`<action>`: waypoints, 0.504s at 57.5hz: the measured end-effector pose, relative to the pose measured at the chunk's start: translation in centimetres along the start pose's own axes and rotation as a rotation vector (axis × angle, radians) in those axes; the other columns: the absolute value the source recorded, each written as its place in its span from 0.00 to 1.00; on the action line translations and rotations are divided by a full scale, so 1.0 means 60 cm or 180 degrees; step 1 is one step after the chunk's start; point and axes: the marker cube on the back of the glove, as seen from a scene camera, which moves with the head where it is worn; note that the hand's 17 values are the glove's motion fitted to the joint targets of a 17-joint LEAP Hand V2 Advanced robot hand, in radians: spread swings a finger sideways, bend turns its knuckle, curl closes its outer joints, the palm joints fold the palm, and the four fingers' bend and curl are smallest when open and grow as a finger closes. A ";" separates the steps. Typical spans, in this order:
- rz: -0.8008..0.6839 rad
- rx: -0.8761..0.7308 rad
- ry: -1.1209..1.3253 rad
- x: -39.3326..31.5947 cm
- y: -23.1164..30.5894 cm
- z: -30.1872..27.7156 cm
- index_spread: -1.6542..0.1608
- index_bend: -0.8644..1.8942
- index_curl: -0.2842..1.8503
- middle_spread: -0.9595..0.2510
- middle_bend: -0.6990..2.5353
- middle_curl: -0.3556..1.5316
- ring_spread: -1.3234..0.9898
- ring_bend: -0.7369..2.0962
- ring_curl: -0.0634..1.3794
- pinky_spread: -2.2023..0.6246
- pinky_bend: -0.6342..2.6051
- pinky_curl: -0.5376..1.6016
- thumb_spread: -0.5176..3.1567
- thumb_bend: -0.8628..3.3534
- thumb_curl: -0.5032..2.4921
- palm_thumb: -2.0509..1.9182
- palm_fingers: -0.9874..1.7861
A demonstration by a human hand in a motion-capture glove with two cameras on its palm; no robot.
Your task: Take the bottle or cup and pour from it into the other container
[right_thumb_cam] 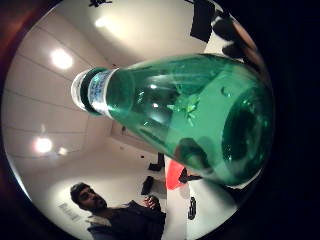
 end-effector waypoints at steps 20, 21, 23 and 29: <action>-0.0003 -0.0135 0.0012 -0.005 0.004 0.006 0.74 0.36 0.26 0.57 0.33 0.40 0.49 0.47 0.30 0.80 0.35 0.39 0.32 0.20 0.32 0.76 0.77; -0.0021 -0.0140 0.0029 -0.007 0.008 0.005 0.74 0.36 0.26 0.57 0.33 0.40 0.49 0.47 0.30 0.79 0.35 0.39 0.32 0.20 0.33 0.76 0.77; -0.0144 -0.0121 0.0085 -0.011 0.015 0.004 0.74 0.36 0.26 0.57 0.33 0.40 0.49 0.47 0.30 0.79 0.35 0.39 0.32 0.20 0.33 0.76 0.77; -0.0662 -0.0337 0.0619 -0.067 0.024 -0.010 0.75 0.36 0.27 0.57 0.33 0.41 0.49 0.47 0.30 0.79 0.35 0.39 0.32 0.20 0.33 0.76 0.78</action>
